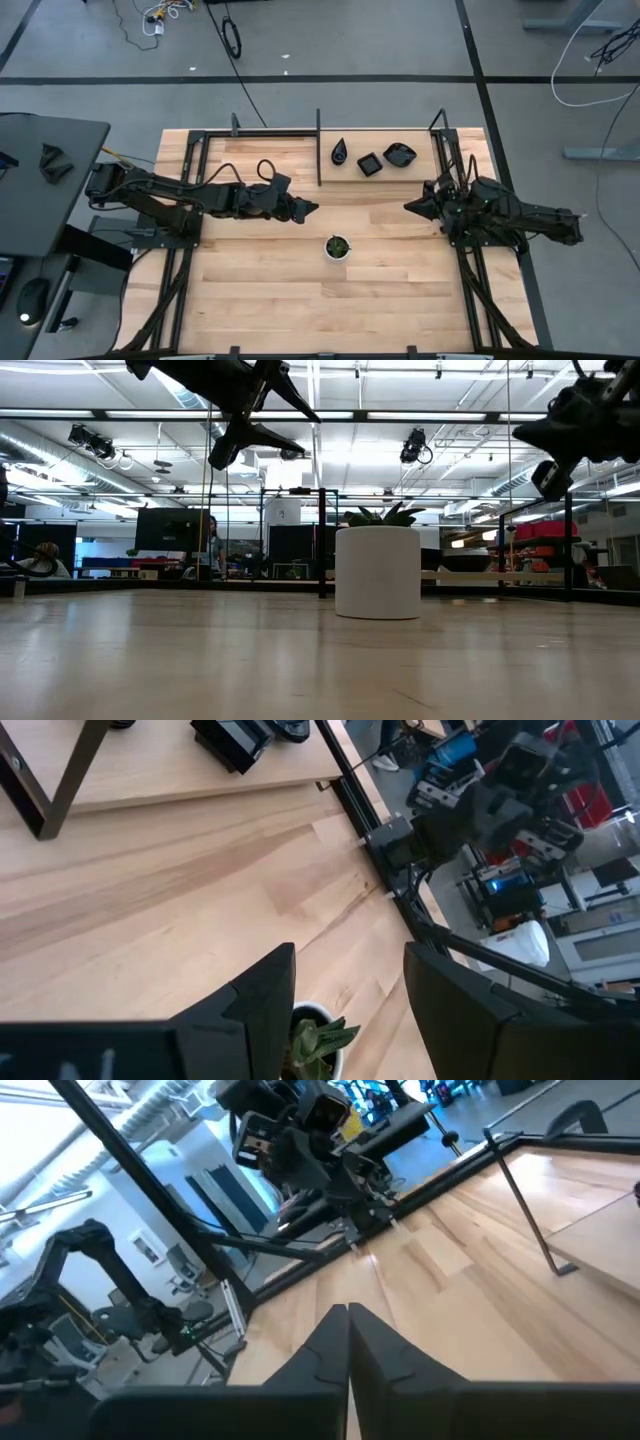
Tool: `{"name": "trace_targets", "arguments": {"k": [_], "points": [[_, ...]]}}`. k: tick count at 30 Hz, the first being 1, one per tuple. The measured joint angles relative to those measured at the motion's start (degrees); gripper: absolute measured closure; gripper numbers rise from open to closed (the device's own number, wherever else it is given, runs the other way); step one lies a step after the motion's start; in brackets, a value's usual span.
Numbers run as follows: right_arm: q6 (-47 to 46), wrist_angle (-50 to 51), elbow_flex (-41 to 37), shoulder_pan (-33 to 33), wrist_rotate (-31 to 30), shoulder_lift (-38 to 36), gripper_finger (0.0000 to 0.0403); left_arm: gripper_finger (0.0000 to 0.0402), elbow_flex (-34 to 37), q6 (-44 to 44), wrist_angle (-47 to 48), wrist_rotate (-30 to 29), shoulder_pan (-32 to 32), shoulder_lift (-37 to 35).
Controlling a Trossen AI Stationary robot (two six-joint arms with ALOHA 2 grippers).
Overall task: Pick & Place Mini shaped plates
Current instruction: Return to Home Position
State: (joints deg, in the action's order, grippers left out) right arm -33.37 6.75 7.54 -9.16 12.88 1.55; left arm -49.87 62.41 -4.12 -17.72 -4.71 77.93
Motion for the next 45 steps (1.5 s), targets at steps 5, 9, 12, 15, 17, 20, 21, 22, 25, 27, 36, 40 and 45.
{"name": "trace_targets", "arguments": {"k": [5, 9, 12, 15, 17, 20, 21, 22, 25, 27, 36, 40, 45], "points": [[-0.21, -3.16, -4.84, -0.31, -0.02, -1.54, 0.0400, 0.0209, 0.00, 0.16, 0.40, -0.01, 0.04, 0.00], [0.84, -10.22, -6.52, -0.37, -2.31, -1.57, 0.0401, 0.0209, 0.00, 1.97, 1.70, 0.02, 0.04, 0.00], [2.32, -9.49, -6.61, -0.38, -4.70, -1.57, 0.0401, 0.0209, 0.00, 3.00, 2.94, 0.04, 0.04, 0.00], [2.48, -8.32, -6.61, 0.11, -6.51, -1.57, 0.0402, 0.0209, 0.00, 2.99, 4.12, -0.04, 0.04, 0.00], [2.39, -8.75, -6.61, 0.89, -5.89, -1.57, 0.0402, 0.0209, 0.00, 3.02, 4.98, -0.10, 0.04, 0.00], [3.19, -8.35, -6.61, 2.71, -6.30, -1.56, 0.0402, 0.0209, 0.00, 3.02, 5.57, -0.13, 0.04, 0.00], [3.96, -8.33, -6.61, 3.25, -6.85, -1.38, 0.0402, 0.0209, 0.00, 3.04, 5.57, -0.13, 0.04, 0.00], [5.01, -8.34, -6.61, 3.66, -7.13, -1.16, 0.0402, 0.0209, 0.00, 3.04, 5.53, -0.17, 0.04, 0.00], [8.25, -8.29, -6.61, 4.21, -7.39, 0.13, 0.0397, 0.0209, 0.00, 2.99, 5.54, -0.20, 0.04, 0.00], [9.16, -8.29, -6.61, 4.34, -7.37, 1.03, 0.0391, 0.0209, 0.00, 2.97, 5.66, -0.20, 0.04, 0.00], [9.27, -8.31, -6.61, 4.34, -7.45, 2.22, 0.0374, 0.0221, 0.00, -4.99, 4.73, 3.22, 0.82, 0.00], [9.27, -8.31, -6.61, 4.34, -7.50, 2.22, 0.0375, 0.0297, 0.00, -10.51, 2.28, 8.14, 2.44, 0.00], [9.27, -8.31, -6.61, 4.34, -7.50, 2.22, 0.0375, 0.0389, -0.05, -16.67, 1.66, 9.66, 3.91, -0.89]]}}
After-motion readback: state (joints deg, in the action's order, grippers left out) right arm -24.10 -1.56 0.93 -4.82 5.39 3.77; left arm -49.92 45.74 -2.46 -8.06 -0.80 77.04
